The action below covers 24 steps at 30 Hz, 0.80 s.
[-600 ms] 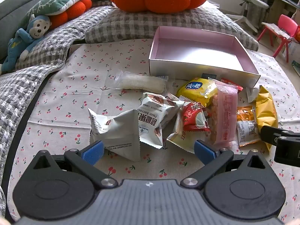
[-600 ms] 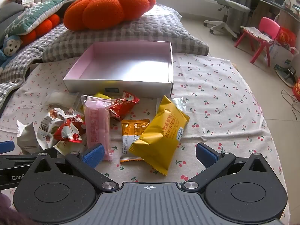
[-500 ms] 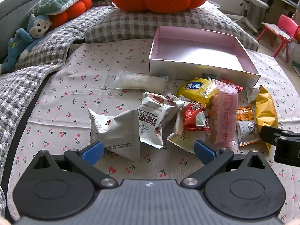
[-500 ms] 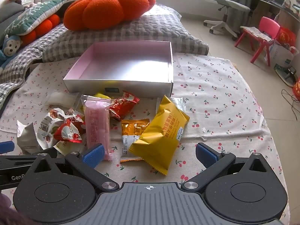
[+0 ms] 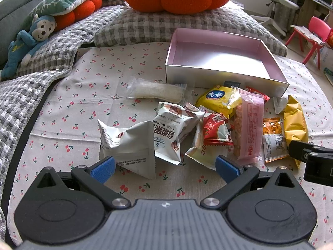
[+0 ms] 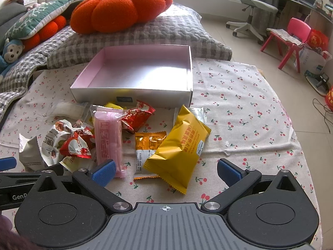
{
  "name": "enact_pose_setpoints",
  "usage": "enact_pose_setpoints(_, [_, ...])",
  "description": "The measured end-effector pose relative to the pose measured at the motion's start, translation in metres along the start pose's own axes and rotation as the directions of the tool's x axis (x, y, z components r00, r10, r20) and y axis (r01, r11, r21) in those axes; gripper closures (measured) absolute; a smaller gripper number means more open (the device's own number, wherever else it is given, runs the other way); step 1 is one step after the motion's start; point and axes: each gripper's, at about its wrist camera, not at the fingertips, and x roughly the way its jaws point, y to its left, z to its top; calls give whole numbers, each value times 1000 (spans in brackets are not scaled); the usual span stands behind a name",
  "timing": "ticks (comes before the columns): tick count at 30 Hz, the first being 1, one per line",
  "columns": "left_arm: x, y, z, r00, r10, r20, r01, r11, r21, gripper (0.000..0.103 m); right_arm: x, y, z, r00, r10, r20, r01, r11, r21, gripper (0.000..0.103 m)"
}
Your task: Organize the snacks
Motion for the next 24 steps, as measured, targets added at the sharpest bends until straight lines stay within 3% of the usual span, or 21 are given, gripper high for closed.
enact_pose_setpoints(24, [0, 1, 1, 1000, -5, -7, 4, 1000, -6, 0, 6, 0, 0, 1000, 8, -28, -8, 1000, -2, 0])
